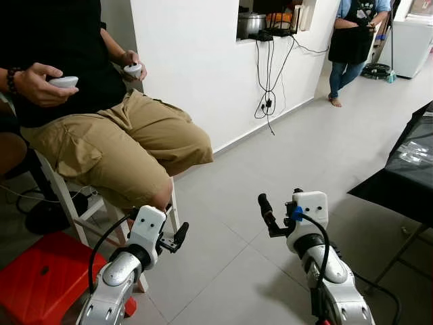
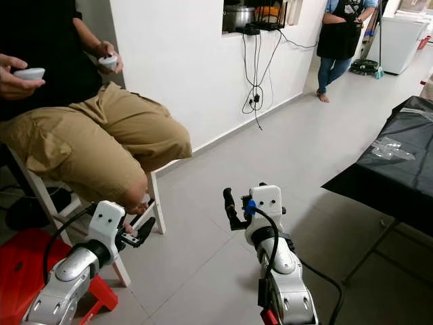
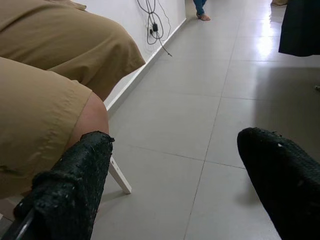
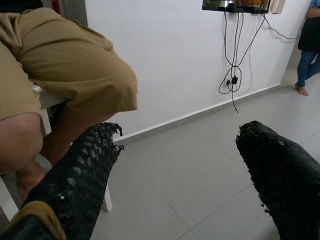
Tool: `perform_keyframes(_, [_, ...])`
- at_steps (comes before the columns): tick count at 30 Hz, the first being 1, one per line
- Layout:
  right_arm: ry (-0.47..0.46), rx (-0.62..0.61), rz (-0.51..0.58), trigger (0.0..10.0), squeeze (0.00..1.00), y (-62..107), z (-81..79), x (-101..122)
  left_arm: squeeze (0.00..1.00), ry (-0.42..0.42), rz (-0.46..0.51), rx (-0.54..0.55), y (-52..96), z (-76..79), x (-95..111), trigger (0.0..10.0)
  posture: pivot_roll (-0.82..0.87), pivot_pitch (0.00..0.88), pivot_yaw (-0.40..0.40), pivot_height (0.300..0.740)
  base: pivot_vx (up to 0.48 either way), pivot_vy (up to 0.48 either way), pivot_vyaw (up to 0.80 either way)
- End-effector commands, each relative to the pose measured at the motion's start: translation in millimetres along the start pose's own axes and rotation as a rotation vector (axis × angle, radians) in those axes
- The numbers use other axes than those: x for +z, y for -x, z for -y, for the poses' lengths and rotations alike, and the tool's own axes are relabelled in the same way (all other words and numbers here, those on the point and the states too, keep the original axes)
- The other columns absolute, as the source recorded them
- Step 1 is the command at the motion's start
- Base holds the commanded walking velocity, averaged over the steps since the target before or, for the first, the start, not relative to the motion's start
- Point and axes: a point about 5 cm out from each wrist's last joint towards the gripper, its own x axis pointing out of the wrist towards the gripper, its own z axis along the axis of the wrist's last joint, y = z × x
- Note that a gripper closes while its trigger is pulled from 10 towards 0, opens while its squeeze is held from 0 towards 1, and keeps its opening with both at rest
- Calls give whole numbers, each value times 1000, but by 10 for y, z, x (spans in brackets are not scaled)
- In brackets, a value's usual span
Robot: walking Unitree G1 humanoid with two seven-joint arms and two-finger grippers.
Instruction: Building children table
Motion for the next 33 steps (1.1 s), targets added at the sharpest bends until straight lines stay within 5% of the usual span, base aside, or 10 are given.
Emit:
perform_keyframes(1, [7, 7, 3, 10000, 0, -4, -11, -3, 0, -5, -9, -6, -8, 2, 1, 10000, 7, 0, -14, 740, 0, 0, 0])
perform_keyframes(9, [8, 10, 2, 10000, 0, -5, -18, -5, 0, -5, -9, -12, -7, 16, -3, 10000, 6, 0, -15, 740, 0, 420, 0])
perform_keyframes(33, [37, 40, 1, 10000, 0, -13, -59, -10, 0, -21, -6, -8, -14, 15, -10, 10000, 8, 0, -13, 740, 0, 0, 0])
